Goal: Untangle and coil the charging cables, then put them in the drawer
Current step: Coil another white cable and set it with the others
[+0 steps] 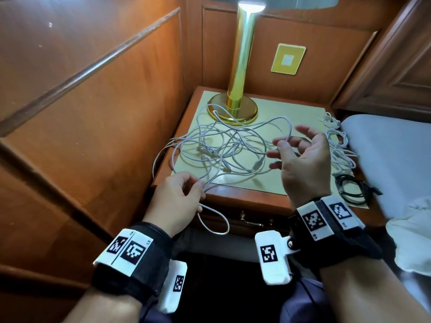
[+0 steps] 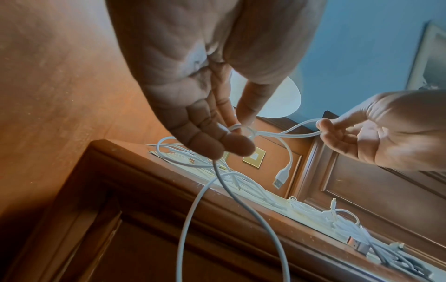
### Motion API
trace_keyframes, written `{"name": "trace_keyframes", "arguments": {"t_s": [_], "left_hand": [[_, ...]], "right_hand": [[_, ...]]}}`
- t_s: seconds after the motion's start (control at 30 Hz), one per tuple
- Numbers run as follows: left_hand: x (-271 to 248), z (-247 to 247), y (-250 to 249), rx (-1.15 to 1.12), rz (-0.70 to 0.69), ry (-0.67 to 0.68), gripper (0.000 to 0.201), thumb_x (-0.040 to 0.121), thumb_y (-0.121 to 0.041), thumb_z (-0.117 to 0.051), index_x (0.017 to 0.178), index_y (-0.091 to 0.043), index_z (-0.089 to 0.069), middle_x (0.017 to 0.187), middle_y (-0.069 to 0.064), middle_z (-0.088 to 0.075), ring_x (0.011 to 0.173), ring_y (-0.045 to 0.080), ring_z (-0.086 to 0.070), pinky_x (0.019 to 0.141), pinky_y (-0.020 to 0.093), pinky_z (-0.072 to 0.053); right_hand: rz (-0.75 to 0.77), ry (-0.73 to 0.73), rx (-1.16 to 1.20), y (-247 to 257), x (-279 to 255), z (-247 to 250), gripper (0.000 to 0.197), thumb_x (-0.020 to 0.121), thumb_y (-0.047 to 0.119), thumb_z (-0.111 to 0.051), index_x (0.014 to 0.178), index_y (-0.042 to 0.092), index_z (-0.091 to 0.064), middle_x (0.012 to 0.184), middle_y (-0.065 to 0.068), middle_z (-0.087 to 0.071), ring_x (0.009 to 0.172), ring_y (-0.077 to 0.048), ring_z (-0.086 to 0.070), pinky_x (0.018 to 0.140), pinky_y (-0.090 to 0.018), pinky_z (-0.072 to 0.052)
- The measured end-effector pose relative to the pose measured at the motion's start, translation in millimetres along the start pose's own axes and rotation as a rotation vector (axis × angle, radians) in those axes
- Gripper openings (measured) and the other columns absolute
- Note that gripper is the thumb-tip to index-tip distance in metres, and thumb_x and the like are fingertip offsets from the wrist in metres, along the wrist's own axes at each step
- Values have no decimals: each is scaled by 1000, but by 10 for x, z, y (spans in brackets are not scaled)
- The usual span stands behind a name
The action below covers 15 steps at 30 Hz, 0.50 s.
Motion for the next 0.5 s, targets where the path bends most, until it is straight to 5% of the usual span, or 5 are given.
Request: {"name": "trace_keyframes", "arguments": {"t_s": [0.1, 0.2, 0.37, 0.5], "left_hand": [[-6, 0, 6, 42, -23, 1, 11, 95, -18, -65, 84, -20, -68, 70, 1, -72, 60, 10, -71, 75, 37, -59], [-15, -28, 12, 74, -33, 5, 9, 92, -18, -67, 84, -22, -68, 67, -3, -73, 67, 5, -71, 77, 36, -58], [-19, -78, 3, -16, -51, -34, 16, 88, -14, -72, 97, -23, -62, 85, -2, -73, 75, 11, -73, 80, 40, -60], [-25, -43, -26, 7, -178, -204, 57, 82, -10, -78, 125, -32, -48, 111, -3, -56, 72, 1, -66, 72, 18, -55]], "right_hand": [[24, 15, -6, 43, -26, 27, 25, 98, 7, -55, 122, 16, -51, 93, -6, -67, 69, -11, -71, 71, -29, -59], [144, -7, -160, 85, -69, 63, 14, 96, 38, -56, 104, 27, -61, 86, 1, -65, 76, -15, -66, 77, -44, -58], [132, 40, -141, 125, -150, 55, 48, 85, 72, -53, 69, 27, -52, 62, 6, -48, 77, -40, -61, 78, -59, -54], [115, 119, -32, 77, -190, 16, 62, 78, 66, -68, 62, 12, -44, 63, -5, -44, 72, -41, -56, 75, -46, -52]]}}
Point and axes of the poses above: each hand's wrist, its own x-axis towards the middle knuckle, its own z-axis out of the back of the hand, y = z × x, the point moved 2 cm from there along x, towards the middle knuckle
